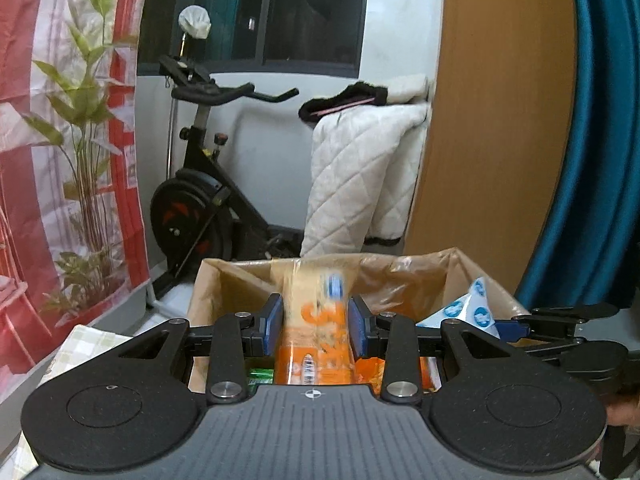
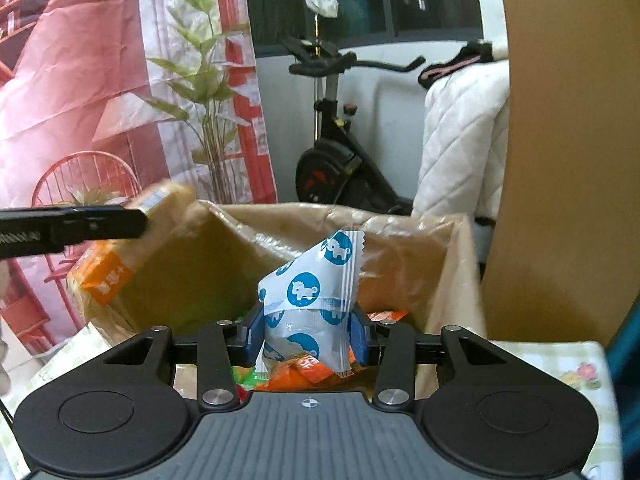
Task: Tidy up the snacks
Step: 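Lower both held snacks into the box and open both tools, then move both tools back down to the snack pile, then lower the right tool onto the pale green bag while the left approaches the pile, then grasp the pale green bag with the right tool and lift it, then carry the green bag over the box and open the right tool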
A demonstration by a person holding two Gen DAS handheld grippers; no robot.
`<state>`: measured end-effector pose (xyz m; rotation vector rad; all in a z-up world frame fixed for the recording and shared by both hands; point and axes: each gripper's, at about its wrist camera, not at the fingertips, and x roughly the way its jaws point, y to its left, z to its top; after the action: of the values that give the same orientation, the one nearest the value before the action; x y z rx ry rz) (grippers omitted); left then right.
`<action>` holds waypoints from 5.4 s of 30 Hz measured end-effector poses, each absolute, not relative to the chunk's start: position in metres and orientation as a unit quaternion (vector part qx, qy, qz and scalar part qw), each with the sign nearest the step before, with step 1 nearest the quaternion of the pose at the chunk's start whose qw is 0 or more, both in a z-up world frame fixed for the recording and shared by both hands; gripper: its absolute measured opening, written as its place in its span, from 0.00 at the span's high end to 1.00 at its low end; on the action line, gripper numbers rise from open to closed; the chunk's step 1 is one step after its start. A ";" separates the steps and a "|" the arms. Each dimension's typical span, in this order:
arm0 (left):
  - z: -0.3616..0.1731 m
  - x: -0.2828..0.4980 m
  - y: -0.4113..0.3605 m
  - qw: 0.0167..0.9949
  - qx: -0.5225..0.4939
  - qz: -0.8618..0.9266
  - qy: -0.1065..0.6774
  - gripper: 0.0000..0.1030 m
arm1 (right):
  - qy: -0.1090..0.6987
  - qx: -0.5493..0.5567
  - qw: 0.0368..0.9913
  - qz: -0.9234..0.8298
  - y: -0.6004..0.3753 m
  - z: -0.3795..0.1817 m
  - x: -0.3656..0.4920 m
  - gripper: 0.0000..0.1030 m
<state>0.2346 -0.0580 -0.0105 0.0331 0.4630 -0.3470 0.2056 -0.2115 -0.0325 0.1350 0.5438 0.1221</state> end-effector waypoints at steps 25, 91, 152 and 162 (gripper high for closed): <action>-0.027 0.155 0.002 0.957 0.004 -0.163 0.240 0.47 | 0.256 0.074 0.959 0.095 -0.227 -0.039 0.074 0.66; -0.164 0.066 -0.023 0.879 -0.088 -0.246 0.400 0.47 | 0.391 0.289 0.872 0.058 -0.226 -0.184 0.004 0.21; -0.041 0.044 -0.046 0.900 -0.101 -0.353 0.234 0.55 | 0.215 -0.024 0.965 0.148 -0.176 -0.008 -0.016 0.66; -0.003 0.069 -0.046 0.916 -0.087 -0.344 0.188 0.55 | 0.166 -0.044 0.973 0.151 -0.171 0.035 0.017 0.66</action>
<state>0.0689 -0.0461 -0.0029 -0.1786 0.3869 -0.7087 0.0169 -0.1715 0.0347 -0.0897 0.3358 0.3049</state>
